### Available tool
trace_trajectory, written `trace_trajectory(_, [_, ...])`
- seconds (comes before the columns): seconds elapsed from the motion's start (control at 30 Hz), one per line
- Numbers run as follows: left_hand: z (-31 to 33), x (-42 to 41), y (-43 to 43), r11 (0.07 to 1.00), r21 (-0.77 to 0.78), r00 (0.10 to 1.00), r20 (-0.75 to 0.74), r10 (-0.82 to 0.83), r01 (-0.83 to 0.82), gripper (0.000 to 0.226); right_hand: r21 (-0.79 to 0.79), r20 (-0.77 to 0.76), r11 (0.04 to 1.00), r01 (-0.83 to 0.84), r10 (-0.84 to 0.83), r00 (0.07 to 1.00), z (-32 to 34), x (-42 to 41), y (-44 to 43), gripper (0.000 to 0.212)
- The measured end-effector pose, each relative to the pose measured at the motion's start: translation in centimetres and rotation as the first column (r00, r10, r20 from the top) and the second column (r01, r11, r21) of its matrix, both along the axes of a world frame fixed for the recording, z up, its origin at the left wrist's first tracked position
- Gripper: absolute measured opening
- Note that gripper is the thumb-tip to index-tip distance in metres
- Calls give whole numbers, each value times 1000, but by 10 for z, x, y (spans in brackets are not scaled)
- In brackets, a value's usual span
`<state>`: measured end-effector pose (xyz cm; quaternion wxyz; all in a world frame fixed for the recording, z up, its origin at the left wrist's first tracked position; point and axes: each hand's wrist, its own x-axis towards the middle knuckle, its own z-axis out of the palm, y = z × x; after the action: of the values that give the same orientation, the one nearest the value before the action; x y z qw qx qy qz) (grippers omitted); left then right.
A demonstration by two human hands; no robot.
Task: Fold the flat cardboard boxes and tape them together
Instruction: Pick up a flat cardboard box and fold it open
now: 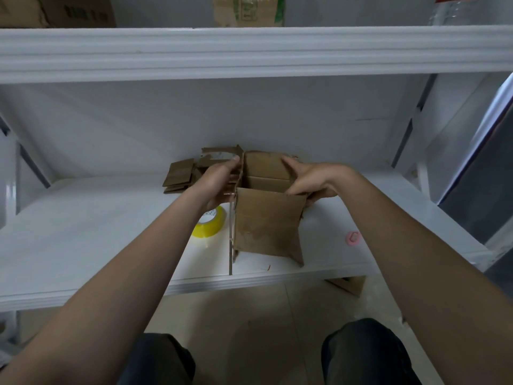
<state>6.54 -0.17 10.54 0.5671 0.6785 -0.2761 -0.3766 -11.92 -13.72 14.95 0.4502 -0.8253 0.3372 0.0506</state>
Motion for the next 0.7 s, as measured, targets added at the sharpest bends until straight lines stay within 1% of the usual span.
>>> trace_trajectory(0.07, [-2, -3, 3, 998, 60, 993, 108, -37, 31, 41, -41, -12, 999, -14, 14, 1000, 2, 2, 1, 114])
trace_trajectory(0.13, [-5, -6, 5, 986, 155, 973, 213, -87, 55, 43, -58, -32, 998, -6, 5, 999, 0, 5, 0, 109])
trace_trajectory(0.23, [-9, -7, 3, 974, 223, 966, 242, -94, 39, 53, -93, -71, 996, -2, -5, 997, -9, 6, -3, 99])
trace_trajectory(0.33, [-12, -7, 1, 982, 186, 969, 237, -69, 25, 58, -81, -55, 996, -49, 44, 998, -13, 2, -6, 81])
trace_trajectory(0.37, [-13, -7, 0, 985, 171, 969, 241, -61, 19, 57, -92, -52, 994, -66, 61, 997, -14, 0, -9, 80])
trace_trajectory(0.4, [-13, -7, 0, 986, 163, 966, 250, -60, 19, 55, -92, -48, 992, -85, 81, 996, -16, -2, -12, 88])
trace_trajectory(0.47, [-14, -7, -1, 985, 171, 964, 255, -80, 36, 54, -19, -33, 991, -132, 132, 991, -20, -3, -17, 121])
trace_trajectory(0.5, [-15, -8, -2, 981, 190, 960, 262, -99, 49, 57, 24, -36, 987, -158, 159, 987, -21, -2, -18, 132])
trace_trajectory(0.53, [-16, -10, -3, 976, 211, 954, 277, -118, 60, 61, 34, -44, 981, -190, 192, 981, -22, -1, -16, 136])
trace_trajectory(0.57, [-17, -14, -3, 972, 226, 948, 292, -127, 61, 63, -7, -68, 976, -217, 216, 974, -21, 0, -14, 138])
trace_trajectory(0.63, [-22, -17, -6, 973, 228, 949, 299, -98, 29, 64, -183, -125, 960, -210, 189, 974, -20, 2, -11, 136])
trace_trajectory(0.67, [-24, -18, -7, 976, 216, 953, 295, -71, 6, 65, -244, -101, 952, -184, 164, 981, -22, 4, -11, 132])
trace_trajectory(0.7, [-26, -18, -8, 978, 207, 957, 285, -45, -16, 66, -262, -50, 953, -148, 140, 989, -25, 6, -11, 128])
